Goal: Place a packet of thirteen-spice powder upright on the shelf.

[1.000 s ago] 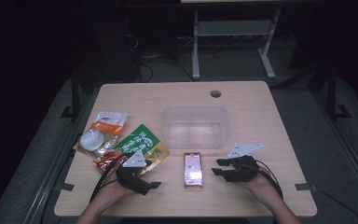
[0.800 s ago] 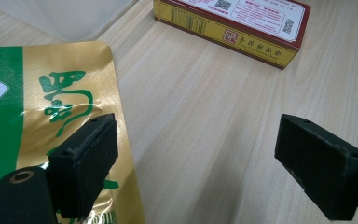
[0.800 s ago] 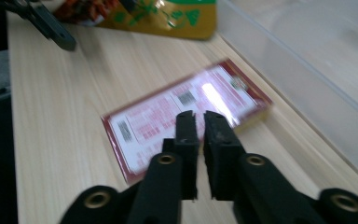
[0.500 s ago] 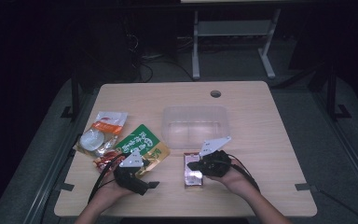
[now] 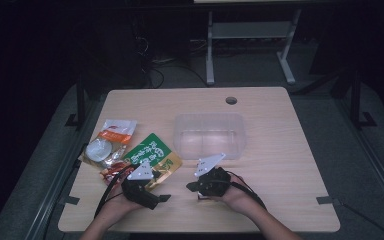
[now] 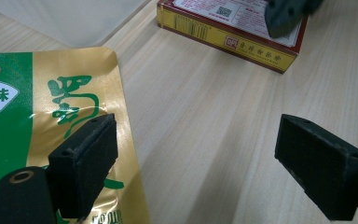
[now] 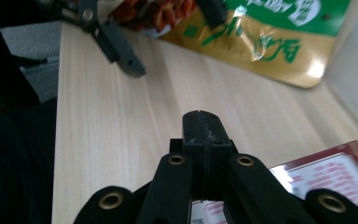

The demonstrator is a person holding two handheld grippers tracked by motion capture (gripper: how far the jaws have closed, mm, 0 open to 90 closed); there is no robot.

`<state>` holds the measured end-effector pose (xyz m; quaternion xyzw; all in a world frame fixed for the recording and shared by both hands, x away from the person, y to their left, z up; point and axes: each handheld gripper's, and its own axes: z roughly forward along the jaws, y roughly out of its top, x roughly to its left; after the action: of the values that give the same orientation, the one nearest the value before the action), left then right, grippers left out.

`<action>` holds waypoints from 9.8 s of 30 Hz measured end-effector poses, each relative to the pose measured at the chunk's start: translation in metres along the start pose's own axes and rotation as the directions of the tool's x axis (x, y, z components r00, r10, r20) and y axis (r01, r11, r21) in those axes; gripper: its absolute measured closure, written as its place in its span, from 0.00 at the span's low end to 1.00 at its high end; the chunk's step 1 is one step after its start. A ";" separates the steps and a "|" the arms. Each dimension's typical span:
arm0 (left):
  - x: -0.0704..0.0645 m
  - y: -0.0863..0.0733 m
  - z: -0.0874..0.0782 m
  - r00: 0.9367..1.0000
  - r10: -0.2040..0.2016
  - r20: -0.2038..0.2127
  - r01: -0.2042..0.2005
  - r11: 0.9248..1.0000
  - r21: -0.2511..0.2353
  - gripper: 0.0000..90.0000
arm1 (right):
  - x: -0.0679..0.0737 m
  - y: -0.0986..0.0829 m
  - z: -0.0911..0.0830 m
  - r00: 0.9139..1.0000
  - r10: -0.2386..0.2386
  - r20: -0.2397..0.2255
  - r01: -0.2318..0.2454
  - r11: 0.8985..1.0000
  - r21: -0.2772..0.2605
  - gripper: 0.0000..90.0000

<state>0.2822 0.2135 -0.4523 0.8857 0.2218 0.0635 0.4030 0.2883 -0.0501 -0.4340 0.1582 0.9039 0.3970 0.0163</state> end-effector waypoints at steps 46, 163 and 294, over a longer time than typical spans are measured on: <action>-0.008 0.004 0.005 0.999 0.051 0.015 -0.051 0.999 0.012 0.14 | -0.004 -0.046 -0.028 0.994 0.080 0.078 -0.091 0.985 0.148 1.00; -0.009 0.038 -0.006 0.970 0.193 0.146 -0.186 0.981 -0.062 0.12 | -0.038 -0.046 -0.056 0.992 -0.108 -0.067 0.110 0.994 0.014 0.35; 0.072 0.178 0.039 0.954 0.205 0.216 -0.214 0.977 0.018 0.35 | -0.028 -0.104 -0.095 0.996 0.021 0.092 -0.023 1.000 0.019 0.19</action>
<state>0.4188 0.1156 -0.3509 0.9139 0.0832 0.0059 0.3972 0.2719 -0.1918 -0.4467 0.1863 0.9043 0.3806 0.0520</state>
